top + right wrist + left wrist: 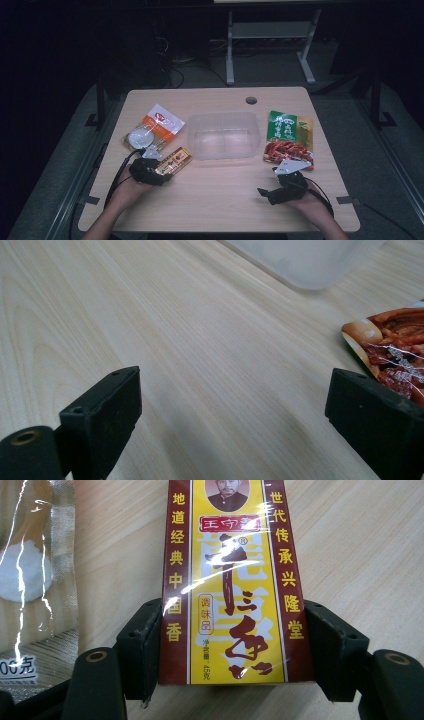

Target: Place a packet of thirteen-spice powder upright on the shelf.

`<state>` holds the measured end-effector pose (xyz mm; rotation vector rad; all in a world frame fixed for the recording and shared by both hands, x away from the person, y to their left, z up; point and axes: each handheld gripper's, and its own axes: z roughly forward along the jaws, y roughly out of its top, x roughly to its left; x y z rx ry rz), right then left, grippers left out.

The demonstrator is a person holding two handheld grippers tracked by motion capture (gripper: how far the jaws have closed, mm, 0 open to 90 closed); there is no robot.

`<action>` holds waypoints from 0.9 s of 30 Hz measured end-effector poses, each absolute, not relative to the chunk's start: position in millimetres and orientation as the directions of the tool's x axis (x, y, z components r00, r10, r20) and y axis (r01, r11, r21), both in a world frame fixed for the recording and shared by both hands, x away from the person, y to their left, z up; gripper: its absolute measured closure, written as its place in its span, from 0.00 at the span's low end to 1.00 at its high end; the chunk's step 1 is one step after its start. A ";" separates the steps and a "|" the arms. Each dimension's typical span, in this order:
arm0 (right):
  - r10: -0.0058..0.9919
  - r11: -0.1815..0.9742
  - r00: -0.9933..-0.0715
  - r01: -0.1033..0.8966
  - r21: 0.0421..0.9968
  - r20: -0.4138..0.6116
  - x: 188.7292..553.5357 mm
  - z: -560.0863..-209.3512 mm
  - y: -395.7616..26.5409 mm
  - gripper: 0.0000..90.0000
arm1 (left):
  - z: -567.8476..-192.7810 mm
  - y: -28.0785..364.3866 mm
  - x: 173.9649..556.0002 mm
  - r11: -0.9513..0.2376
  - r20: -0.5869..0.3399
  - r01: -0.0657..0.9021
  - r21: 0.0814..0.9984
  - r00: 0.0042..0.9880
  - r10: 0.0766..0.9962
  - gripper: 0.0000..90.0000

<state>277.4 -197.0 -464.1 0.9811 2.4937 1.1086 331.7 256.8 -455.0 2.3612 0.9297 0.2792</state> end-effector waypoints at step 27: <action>0.587 0.514 -0.801 0.479 0.712 0.116 276.3 -455.2 -199.1 0.15 | -422.0 263.2 313.3 -0.591 -0.108 0.434 0.680 0.856 0.505 0.35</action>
